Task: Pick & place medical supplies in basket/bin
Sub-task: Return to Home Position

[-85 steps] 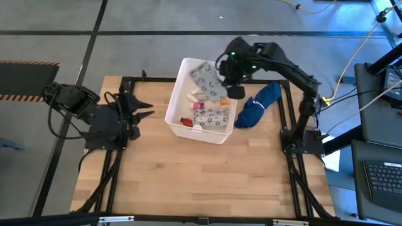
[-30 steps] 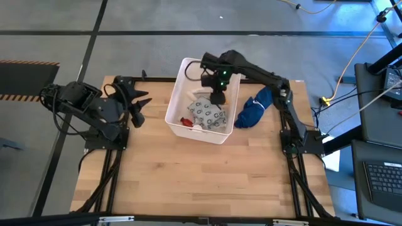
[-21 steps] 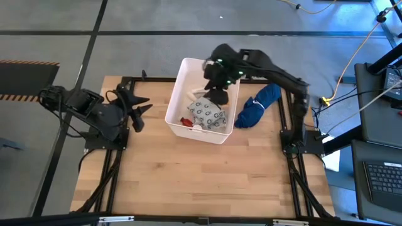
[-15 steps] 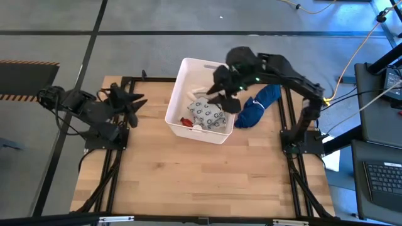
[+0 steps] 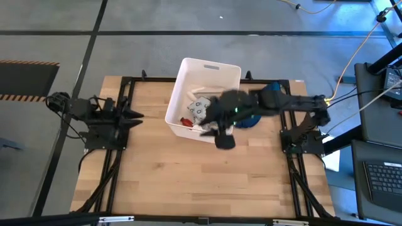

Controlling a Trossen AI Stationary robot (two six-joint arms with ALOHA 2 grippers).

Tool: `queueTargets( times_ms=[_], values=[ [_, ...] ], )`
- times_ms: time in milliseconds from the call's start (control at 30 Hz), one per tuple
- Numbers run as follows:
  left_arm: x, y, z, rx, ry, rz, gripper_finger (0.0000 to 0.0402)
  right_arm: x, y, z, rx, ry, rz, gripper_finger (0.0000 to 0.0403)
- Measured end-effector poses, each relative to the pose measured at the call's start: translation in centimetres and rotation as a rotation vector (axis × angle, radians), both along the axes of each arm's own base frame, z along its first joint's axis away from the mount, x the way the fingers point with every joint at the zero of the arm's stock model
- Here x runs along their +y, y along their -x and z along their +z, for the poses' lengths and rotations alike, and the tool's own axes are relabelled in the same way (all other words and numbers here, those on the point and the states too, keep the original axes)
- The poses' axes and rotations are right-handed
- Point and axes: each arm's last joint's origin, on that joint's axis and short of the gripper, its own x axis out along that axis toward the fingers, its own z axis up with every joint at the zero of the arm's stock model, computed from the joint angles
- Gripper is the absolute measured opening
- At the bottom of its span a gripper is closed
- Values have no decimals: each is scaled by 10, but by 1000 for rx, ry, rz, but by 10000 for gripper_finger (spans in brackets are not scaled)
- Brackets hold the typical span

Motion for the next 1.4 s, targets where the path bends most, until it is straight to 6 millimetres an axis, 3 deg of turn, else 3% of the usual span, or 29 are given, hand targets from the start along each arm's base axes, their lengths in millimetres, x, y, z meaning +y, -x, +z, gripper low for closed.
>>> queueTargets(
  times_ms=[133, 433, 600, 767, 933, 1067, 1200, 1400],
  values=[
    [7, 17, -1, -49, 33, -39, 113, 17, 15, -17, -68, -22, -52, 189],
    [19, 40, -4, -105, 46, -16, 113, 22, 103, -39, -363, -115, -158, 189],
    [20, 42, -4, -117, 78, -18, 113, 14, 146, -63, -371, -127, -132, 189],
    [20, 42, -4, -117, 79, -17, 113, 9, 166, -97, -357, -215, -167, 189],
    [23, 42, -3, -115, 48, 74, 113, -9, 187, -120, -485, -205, -248, 189],
    [26, 41, -7, -86, 8, 201, 113, -25, 210, -126, -585, -163, -297, 189],
    [27, 44, -7, -89, -27, 222, 113, -39, 232, -133, -646, -136, -349, 189],
    [34, 53, -8, -100, -39, 317, 113, -45, 263, -141, -735, -185, -354, 189]
  ],
)
